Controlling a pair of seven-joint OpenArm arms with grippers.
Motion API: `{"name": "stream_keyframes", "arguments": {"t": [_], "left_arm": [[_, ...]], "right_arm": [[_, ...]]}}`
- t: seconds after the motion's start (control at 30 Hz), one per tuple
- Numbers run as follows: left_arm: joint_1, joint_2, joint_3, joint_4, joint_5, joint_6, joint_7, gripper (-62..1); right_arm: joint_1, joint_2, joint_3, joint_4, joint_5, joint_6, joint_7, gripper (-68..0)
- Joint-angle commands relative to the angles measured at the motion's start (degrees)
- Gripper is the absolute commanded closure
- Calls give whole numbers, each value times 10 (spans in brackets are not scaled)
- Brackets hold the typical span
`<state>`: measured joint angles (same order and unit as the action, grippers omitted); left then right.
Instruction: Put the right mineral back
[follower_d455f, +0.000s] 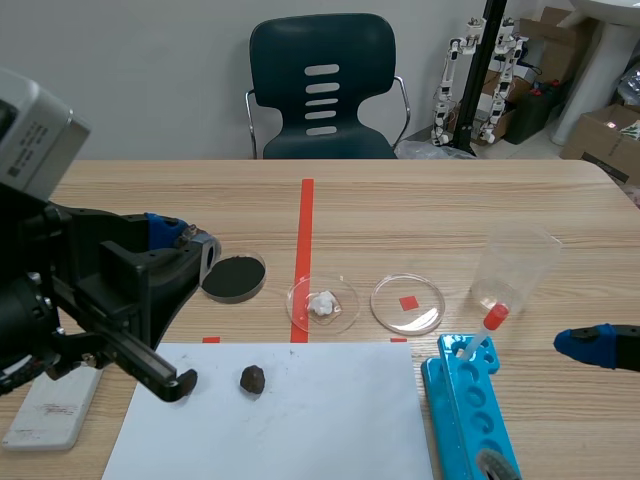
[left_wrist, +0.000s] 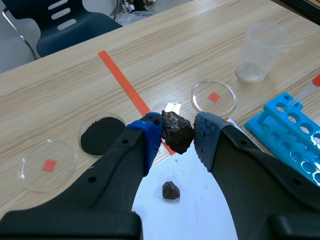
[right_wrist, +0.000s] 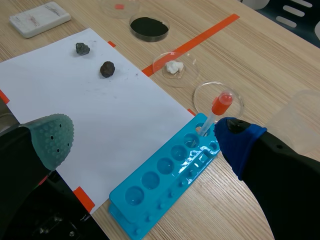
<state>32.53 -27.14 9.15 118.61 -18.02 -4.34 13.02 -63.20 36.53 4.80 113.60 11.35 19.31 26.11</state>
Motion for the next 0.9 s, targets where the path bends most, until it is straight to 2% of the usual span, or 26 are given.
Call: {"name": "stream_keyframes", "arguments": {"t": [0.0, 0.2, 0.33, 0.47, 0.73, 0.87], "left_arm": [[-2, 3, -2, 5, -4, 9, -10, -163], [-2, 3, -3, -5, -13, 68, -12, -163], [-3, 5, -5, -25, -15, 68, -13, -163], [-14, 6, -10, -54, -38, 68, -13, -163], [-55, 28, -2, -126, -38, 57, 14, -163], [-95, 33, 23, -172, -30, 32, 19, -163]], "right_arm": [[3, 0, 0, 3, 4, 0, 6, -587], [3, 0, 0, 3, 4, 0, 6, -587], [3, 0, 0, 3, 4, 0, 6, -587], [3, 0, 0, 3, 4, 0, 6, -587], [3, 0, 0, 3, 4, 0, 6, -587], [3, 0, 0, 3, 4, 0, 6, -587]]}}
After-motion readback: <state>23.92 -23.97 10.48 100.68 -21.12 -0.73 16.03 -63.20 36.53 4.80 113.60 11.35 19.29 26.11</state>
